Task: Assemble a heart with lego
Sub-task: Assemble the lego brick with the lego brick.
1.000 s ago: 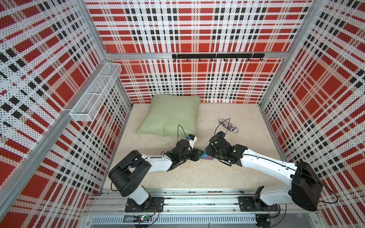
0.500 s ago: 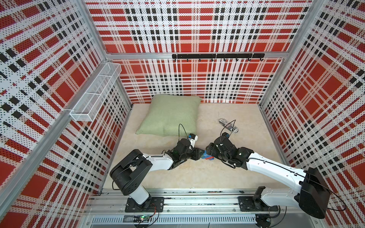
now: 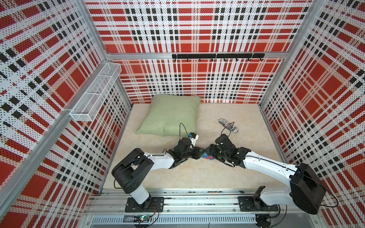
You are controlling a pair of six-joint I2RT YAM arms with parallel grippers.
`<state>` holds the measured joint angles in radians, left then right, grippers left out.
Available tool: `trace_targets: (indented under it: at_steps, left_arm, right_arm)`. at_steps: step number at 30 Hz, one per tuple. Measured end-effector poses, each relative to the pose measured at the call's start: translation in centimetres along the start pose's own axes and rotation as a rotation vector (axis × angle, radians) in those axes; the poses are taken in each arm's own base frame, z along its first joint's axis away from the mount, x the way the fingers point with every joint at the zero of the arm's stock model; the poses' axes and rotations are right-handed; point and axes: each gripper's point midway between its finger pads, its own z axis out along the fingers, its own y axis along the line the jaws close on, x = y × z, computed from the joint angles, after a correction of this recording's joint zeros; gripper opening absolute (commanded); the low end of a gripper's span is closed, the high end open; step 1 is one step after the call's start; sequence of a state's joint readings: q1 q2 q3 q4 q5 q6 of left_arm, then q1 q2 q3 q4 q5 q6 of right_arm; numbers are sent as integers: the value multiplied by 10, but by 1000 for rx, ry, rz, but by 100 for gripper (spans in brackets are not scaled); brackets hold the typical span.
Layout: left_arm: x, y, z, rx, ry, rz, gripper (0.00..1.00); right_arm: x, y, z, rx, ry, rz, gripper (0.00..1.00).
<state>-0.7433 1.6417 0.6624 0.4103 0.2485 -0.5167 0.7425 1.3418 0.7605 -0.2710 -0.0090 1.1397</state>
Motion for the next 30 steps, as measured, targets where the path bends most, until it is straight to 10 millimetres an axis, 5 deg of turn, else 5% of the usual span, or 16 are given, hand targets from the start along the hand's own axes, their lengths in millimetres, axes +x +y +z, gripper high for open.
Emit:
trace_targets:
  at_steps: [8, 16, 22, 30]
  left_arm:
    - [-1, 0, 0, -1, -4, 1, 45]
    - [-4, 1, 0, -5, -14, 4, 45]
    - [-5, 1, 2, -5, -13, 4, 44]
    - [-3, 1, 3, -3, -7, 4, 44]
  right_arm:
    - [-2, -3, 4, 12, 9, 0, 50]
    - [-4, -2, 4, 5, 7, -5, 45]
    - [-5, -2, 4, 3, 9, -17, 60]
    - [-8, -3, 3, 14, 3, -32, 61]
